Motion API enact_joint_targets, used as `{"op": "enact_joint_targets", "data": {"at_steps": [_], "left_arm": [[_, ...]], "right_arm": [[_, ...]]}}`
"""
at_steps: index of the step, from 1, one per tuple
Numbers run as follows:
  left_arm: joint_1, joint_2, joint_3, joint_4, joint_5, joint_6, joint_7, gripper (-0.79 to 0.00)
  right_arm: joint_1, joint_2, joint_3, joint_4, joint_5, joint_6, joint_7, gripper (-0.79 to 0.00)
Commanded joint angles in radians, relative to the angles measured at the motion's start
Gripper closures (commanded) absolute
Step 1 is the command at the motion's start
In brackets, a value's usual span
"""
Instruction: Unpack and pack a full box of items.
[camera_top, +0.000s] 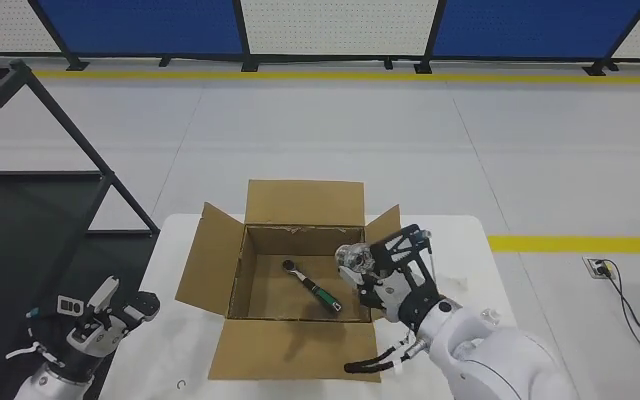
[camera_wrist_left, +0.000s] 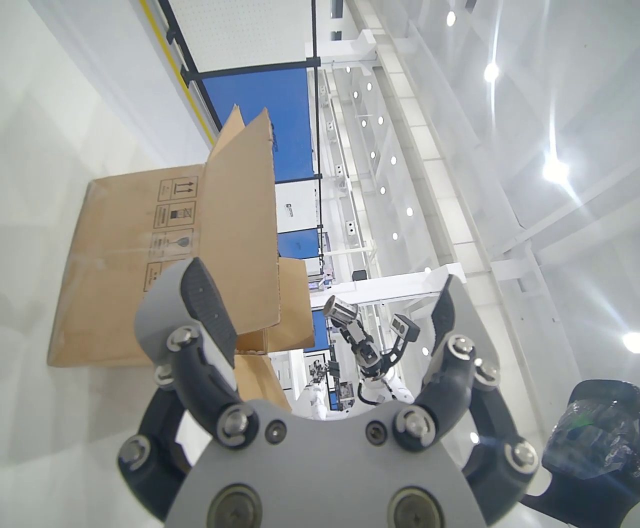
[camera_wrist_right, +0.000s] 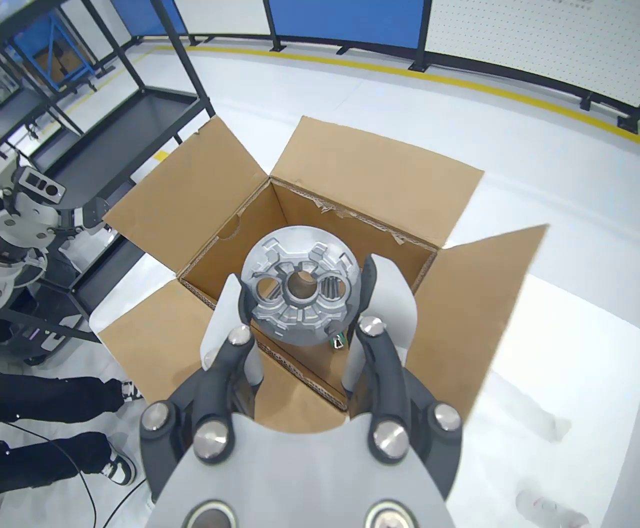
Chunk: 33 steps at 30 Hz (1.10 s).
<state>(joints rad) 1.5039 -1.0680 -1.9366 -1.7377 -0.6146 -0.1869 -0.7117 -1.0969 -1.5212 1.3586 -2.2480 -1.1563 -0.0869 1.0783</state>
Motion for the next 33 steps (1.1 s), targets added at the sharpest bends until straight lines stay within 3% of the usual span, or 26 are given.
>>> {"op": "enact_joint_targets", "data": {"at_steps": [1,7,13,21,33], "left_arm": [[-0.006,0.001,0.003,0.003,0.001,0.004,-0.005,-0.785],[-0.031,0.002,0.024,0.007,0.014,0.016,-0.011,-0.785],[-0.044,0.002,0.043,0.005,0.024,0.016,-0.010,-0.785],[-0.043,0.002,0.045,0.008,0.022,0.014,0.001,-0.785],[-0.015,-0.001,0.043,0.005,0.009,-0.001,0.025,-0.785]], "right_arm": [[-0.044,0.004,0.062,-0.063,0.036,0.016,0.001,0.000],[-0.135,0.019,0.265,-0.102,0.117,0.039,-0.065,0.000],[-0.208,0.034,0.377,-0.102,0.149,0.056,0.009,0.000],[-0.253,0.056,0.401,-0.044,0.110,0.047,0.142,0.000],[-0.199,0.078,0.346,0.215,0.038,0.066,0.145,0.000]]}}
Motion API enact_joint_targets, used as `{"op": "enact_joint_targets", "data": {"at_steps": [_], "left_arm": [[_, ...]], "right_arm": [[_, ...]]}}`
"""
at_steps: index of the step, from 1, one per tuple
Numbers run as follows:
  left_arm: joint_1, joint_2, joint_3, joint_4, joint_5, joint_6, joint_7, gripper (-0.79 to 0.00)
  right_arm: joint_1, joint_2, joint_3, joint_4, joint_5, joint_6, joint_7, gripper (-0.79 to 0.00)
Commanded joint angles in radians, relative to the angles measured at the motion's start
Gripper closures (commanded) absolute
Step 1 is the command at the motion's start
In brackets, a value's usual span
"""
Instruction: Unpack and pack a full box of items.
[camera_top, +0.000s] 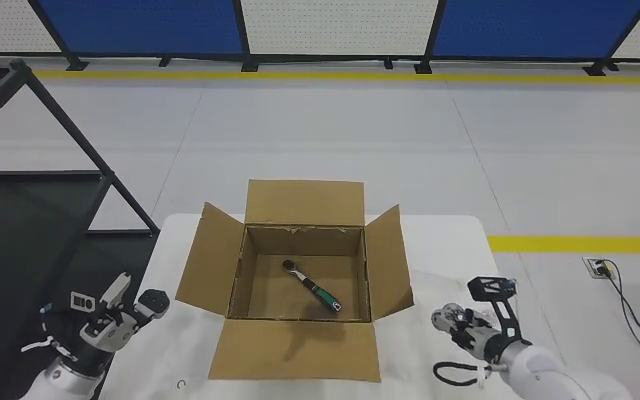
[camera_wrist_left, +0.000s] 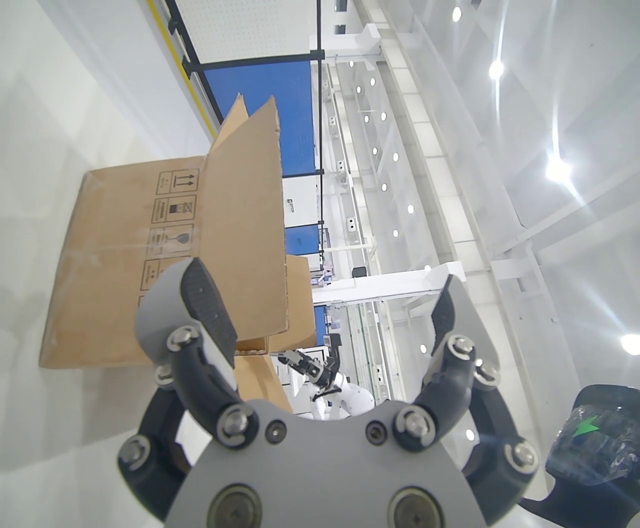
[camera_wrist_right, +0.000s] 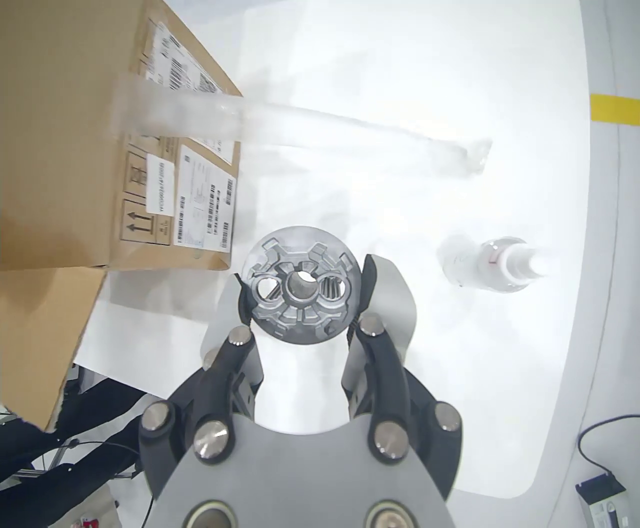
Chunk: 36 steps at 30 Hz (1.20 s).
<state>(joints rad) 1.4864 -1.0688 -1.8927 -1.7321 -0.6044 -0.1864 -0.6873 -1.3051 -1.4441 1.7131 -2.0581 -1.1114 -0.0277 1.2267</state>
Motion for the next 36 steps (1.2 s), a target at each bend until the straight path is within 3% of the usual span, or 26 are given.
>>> {"op": "enact_joint_targets", "data": {"at_steps": [1,17,25,26,30,32,34,36], "left_arm": [[0.005,0.000,-0.001,0.000,-0.003,-0.002,0.002,-0.785],[0.016,-0.001,-0.017,0.001,-0.010,-0.007,0.003,-0.785],[0.017,-0.001,-0.019,0.000,-0.011,-0.008,0.002,-0.785],[0.017,-0.001,-0.019,0.000,-0.011,-0.008,0.002,-0.785],[0.018,-0.001,-0.019,-0.002,-0.011,-0.007,0.002,-0.785],[0.018,-0.001,-0.019,-0.002,-0.011,-0.007,0.003,-0.785],[0.018,-0.001,-0.018,-0.002,-0.010,-0.007,0.003,-0.785],[0.018,-0.001,-0.017,-0.001,-0.007,-0.009,0.002,-0.785]], "right_arm": [[0.018,0.002,-0.015,0.048,-0.011,0.009,-0.008,0.000],[0.086,0.014,-0.166,0.226,-0.245,0.124,-0.049,0.000],[0.097,0.017,-0.184,0.260,-0.245,0.144,-0.056,-0.015],[0.099,0.018,-0.184,0.265,-0.245,0.146,-0.055,-0.222],[0.105,0.020,-0.185,0.280,-0.240,0.149,-0.058,-0.471],[0.108,0.021,-0.186,0.285,-0.239,0.152,-0.059,-0.496],[0.108,0.022,-0.189,0.288,-0.237,0.154,-0.061,-0.625],[0.108,0.023,-0.189,0.288,-0.233,0.154,-0.060,-0.640]]}}
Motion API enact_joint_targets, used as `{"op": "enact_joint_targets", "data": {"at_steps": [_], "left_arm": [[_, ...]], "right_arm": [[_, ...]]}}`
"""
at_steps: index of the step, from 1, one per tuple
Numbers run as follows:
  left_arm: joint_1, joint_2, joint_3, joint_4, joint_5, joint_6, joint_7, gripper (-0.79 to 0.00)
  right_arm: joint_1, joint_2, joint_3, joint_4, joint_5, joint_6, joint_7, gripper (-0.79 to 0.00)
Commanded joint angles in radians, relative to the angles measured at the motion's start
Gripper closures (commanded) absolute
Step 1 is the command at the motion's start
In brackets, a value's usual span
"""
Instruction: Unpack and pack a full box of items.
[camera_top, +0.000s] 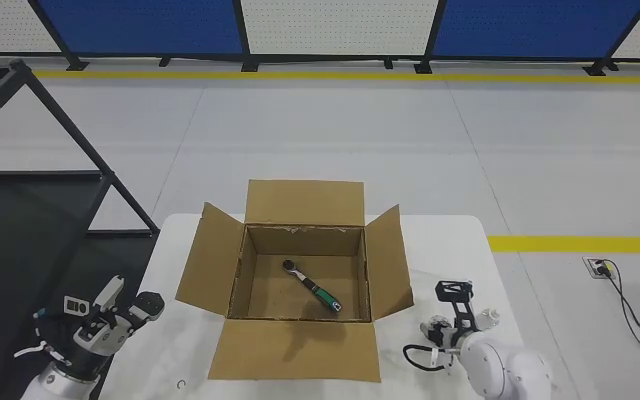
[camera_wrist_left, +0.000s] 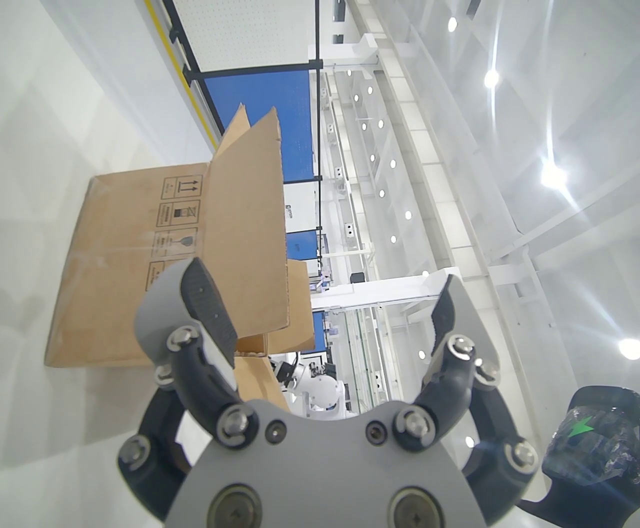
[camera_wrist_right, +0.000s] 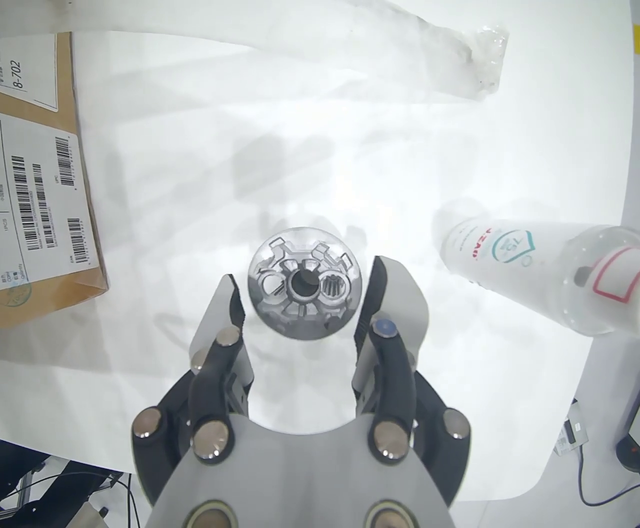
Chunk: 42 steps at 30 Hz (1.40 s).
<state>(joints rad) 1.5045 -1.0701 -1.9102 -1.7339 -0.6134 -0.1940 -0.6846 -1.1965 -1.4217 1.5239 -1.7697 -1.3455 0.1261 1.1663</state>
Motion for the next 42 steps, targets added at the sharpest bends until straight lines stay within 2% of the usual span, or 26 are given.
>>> {"op": "enact_joint_targets", "data": {"at_steps": [1,6,12,19,22,23,24,27,40,42], "left_arm": [[0.000,0.000,0.001,0.001,0.003,0.000,0.000,-0.785],[-0.002,0.000,0.004,0.002,0.006,0.000,0.000,-0.785],[-0.008,0.000,0.013,0.003,0.010,0.004,-0.001,-0.785],[-0.015,0.000,0.019,0.001,0.014,0.006,-0.009,-0.785],[-0.013,0.000,0.015,0.000,0.010,0.003,-0.012,-0.785],[-0.011,0.000,0.014,0.000,0.009,0.003,-0.014,-0.785],[-0.009,0.000,0.011,0.000,0.008,0.001,-0.015,-0.785],[-0.004,0.000,0.006,0.000,0.003,-0.002,-0.016,-0.785],[0.013,0.000,-0.004,-0.016,0.012,-0.012,-0.019,-0.785],[0.013,0.000,-0.004,-0.016,0.012,-0.012,-0.019,-0.785]], "right_arm": [[-0.001,0.001,0.000,-0.003,0.004,0.000,0.002,-0.643],[-0.019,0.005,0.015,-0.054,0.026,0.001,-0.010,-0.656],[-0.088,0.010,0.052,-0.271,0.115,-0.023,-0.049,-0.610],[-0.108,0.019,0.074,-0.488,0.166,-0.093,-0.086,-0.616],[-0.088,0.023,0.071,-0.559,0.215,-0.136,-0.100,-0.671],[-0.078,0.024,0.066,-0.576,0.239,-0.151,-0.099,-0.745],[-0.064,0.025,0.059,-0.580,0.260,-0.168,-0.103,-0.785],[-0.019,0.028,0.026,-0.580,0.305,-0.202,-0.101,-0.785],[-0.019,0.028,0.026,-0.580,0.305,-0.202,-0.101,-0.785],[-0.020,0.028,0.015,-0.580,0.326,-0.223,-0.135,-0.785]]}}
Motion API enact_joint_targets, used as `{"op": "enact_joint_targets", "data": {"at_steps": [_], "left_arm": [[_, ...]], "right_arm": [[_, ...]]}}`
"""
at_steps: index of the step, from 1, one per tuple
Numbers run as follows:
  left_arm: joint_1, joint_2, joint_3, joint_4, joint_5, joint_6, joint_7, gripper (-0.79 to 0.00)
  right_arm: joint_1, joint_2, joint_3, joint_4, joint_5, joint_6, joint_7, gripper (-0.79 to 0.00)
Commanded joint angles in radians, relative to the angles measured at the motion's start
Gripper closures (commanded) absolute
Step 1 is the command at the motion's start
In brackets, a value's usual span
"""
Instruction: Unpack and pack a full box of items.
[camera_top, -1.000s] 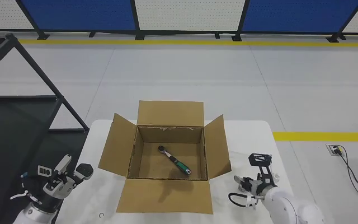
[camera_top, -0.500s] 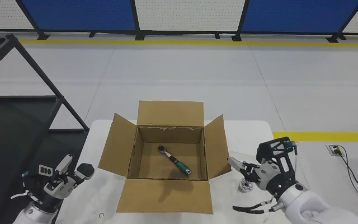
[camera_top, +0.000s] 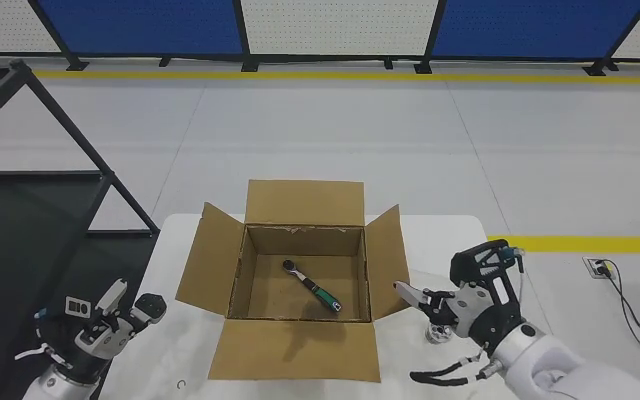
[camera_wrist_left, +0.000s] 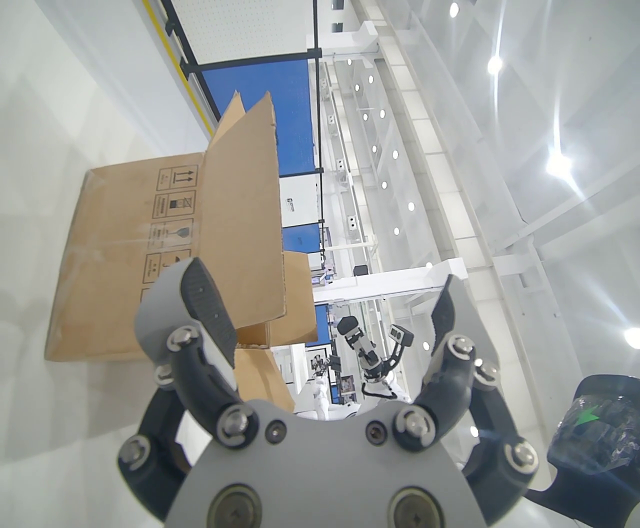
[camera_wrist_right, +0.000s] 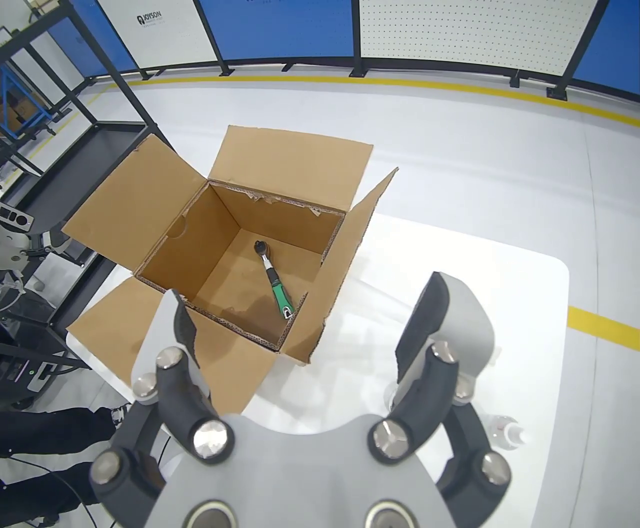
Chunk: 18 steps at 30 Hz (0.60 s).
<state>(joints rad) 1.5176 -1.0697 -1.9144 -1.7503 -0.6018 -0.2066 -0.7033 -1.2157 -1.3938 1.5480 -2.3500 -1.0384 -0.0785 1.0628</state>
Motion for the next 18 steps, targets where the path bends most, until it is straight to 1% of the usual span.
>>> {"op": "enact_joint_targets", "data": {"at_steps": [1,4,7,10,13,16,18], "left_arm": [[-0.001,0.000,0.002,-0.002,0.005,0.006,0.009,-0.785],[-0.019,0.000,0.017,-0.008,0.024,0.031,0.035,-0.785],[-0.031,0.000,0.024,-0.004,0.027,0.041,0.039,-0.785],[-0.033,0.000,0.016,0.002,0.013,0.044,0.040,-0.785],[-0.026,0.000,0.003,0.009,-0.006,0.038,0.048,-0.785],[-0.014,-0.001,-0.013,0.014,-0.026,0.033,0.047,-0.785],[-0.005,-0.001,-0.024,0.018,-0.039,0.029,0.047,-0.785]], "right_arm": [[-0.001,0.001,-0.022,0.000,0.027,-0.042,-0.053,-0.785],[0.053,0.007,-0.088,0.015,-0.023,-0.111,-0.035,-0.785],[0.183,0.006,-0.204,0.091,-0.059,-0.141,0.024,-0.785],[0.347,-0.003,-0.319,0.215,-0.104,-0.129,0.101,-0.785],[0.507,-0.020,-0.419,0.369,-0.115,-0.092,0.154,-0.785],[0.643,-0.040,-0.491,0.536,-0.039,-0.083,0.167,-0.785],[0.713,-0.054,-0.535,0.647,0.002,-0.076,0.160,-0.785]]}}
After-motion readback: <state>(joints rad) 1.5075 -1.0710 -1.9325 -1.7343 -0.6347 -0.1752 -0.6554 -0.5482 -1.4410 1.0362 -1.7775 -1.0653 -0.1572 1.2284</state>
